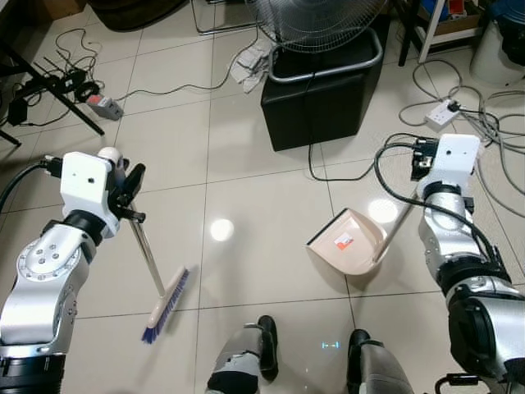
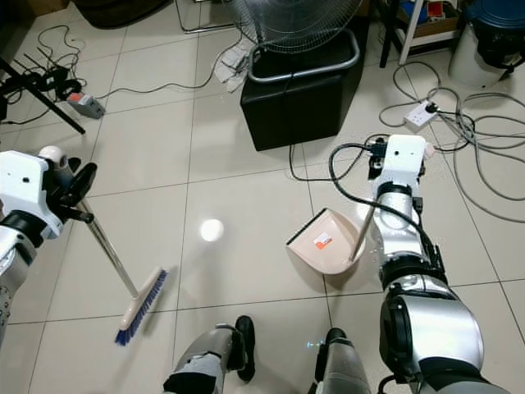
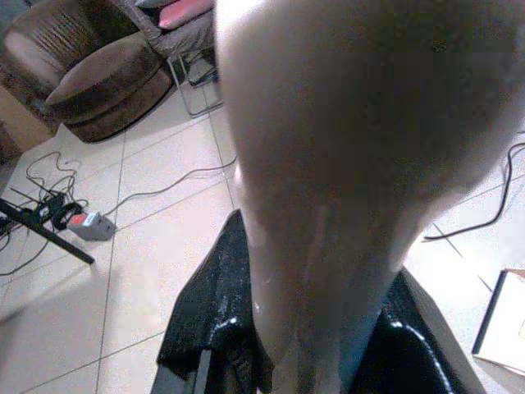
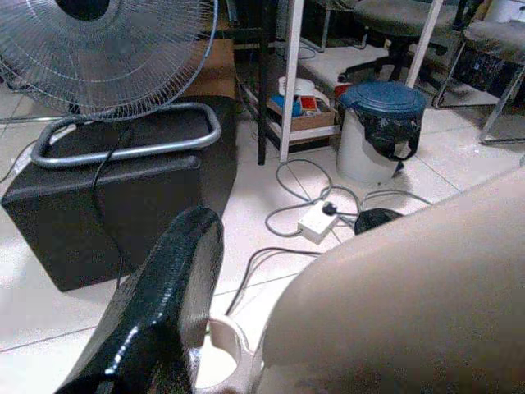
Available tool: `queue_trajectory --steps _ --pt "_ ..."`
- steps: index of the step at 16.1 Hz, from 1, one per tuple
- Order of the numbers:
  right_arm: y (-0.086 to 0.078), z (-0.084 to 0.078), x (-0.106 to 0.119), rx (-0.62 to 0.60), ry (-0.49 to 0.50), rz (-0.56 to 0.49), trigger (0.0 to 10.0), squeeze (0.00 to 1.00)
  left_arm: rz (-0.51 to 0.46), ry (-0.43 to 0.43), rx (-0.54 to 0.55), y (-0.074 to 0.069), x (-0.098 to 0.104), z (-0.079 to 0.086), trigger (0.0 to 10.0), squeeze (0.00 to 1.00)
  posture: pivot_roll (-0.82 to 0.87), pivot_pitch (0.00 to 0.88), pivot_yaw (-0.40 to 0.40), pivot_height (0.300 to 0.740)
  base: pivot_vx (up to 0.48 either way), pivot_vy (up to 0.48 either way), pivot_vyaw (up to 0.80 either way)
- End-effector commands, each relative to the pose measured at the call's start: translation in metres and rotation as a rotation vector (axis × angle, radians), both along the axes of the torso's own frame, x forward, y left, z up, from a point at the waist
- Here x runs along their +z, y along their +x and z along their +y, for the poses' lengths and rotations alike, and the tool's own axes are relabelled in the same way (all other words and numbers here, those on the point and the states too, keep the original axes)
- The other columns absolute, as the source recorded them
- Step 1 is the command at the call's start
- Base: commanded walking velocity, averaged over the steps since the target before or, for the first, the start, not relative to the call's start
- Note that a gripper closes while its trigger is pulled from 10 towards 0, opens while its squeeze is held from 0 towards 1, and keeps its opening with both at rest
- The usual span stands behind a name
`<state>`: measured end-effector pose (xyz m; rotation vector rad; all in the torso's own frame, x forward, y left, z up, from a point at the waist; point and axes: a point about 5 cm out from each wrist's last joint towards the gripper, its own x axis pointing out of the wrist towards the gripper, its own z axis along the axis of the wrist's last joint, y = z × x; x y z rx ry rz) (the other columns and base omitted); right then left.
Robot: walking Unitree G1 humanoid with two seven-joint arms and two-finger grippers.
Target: Sweep floor
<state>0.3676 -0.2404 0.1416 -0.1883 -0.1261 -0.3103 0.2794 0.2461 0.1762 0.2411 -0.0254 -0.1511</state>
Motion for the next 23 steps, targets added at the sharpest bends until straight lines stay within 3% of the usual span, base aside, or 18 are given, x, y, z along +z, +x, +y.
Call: queue_trajectory --steps 1,3,4,5,7,8,12,18,23 --pt "-0.004 0.006 -0.014 0.019 0.02 0.041 10.0 0.0 -0.02 0.029 0.036 -0.004 0.007 0.01 10.0 0.0 0.27 0.269 0.237 0.74 0.0 0.0 0.0" --pt "-0.004 0.008 -0.015 0.022 0.028 0.038 10.0 0.0 -0.021 0.028 0.036 -0.004 0.008 0.01 10.0 0.0 0.26 0.267 0.237 0.74 0.0 0.0 0.0" --pt "-0.004 0.008 -0.015 0.023 0.034 0.035 8.0 0.0 -0.021 0.026 0.037 -0.003 0.008 0.01 10.0 0.0 0.26 0.266 0.237 0.74 0.0 0.0 0.0" --pt "-0.004 0.011 -0.015 0.025 0.034 0.029 7.1 0.0 -0.021 0.023 0.036 -0.003 0.008 0.01 10.0 0.0 0.26 0.266 0.237 0.74 0.0 0.0 0.0" --pt "-0.005 0.014 -0.017 0.021 0.032 0.02 8.0 0.0 -0.022 0.013 0.037 -0.002 0.008 0.009 10.0 0.0 0.26 0.267 0.236 0.74 0.0 0.0 0.0" --pt "-0.006 0.017 -0.018 0.011 0.024 0.011 9.9 0.0 -0.024 0.004 0.033 -0.002 0.008 0.007 10.0 0.0 0.26 0.268 0.238 0.74 0.0 0.0 0.0" --pt "-0.009 0.022 -0.024 -0.016 0.025 0.015 10.0 0.0 -0.024 -0.011 0.026 -0.003 0.007 0.004 10.0 0.0 0.26 0.266 0.239 0.74 0.0 0.0 0.0" --pt "-0.014 0.026 -0.027 -0.127 -0.053 -0.014 10.0 0.0 -0.024 -0.046 0.033 -0.002 0.005 0.001 10.0 0.0 0.23 0.252 0.234 0.74 0.0 0.0 0.0" --pt "-0.016 0.036 -0.035 -0.141 -0.003 0.005 10.0 0.0 -0.023 -0.038 0.037 -0.001 0.005 0.002 10.0 0.0 0.23 0.234 0.236 0.74 0.0 0.0 0.0"
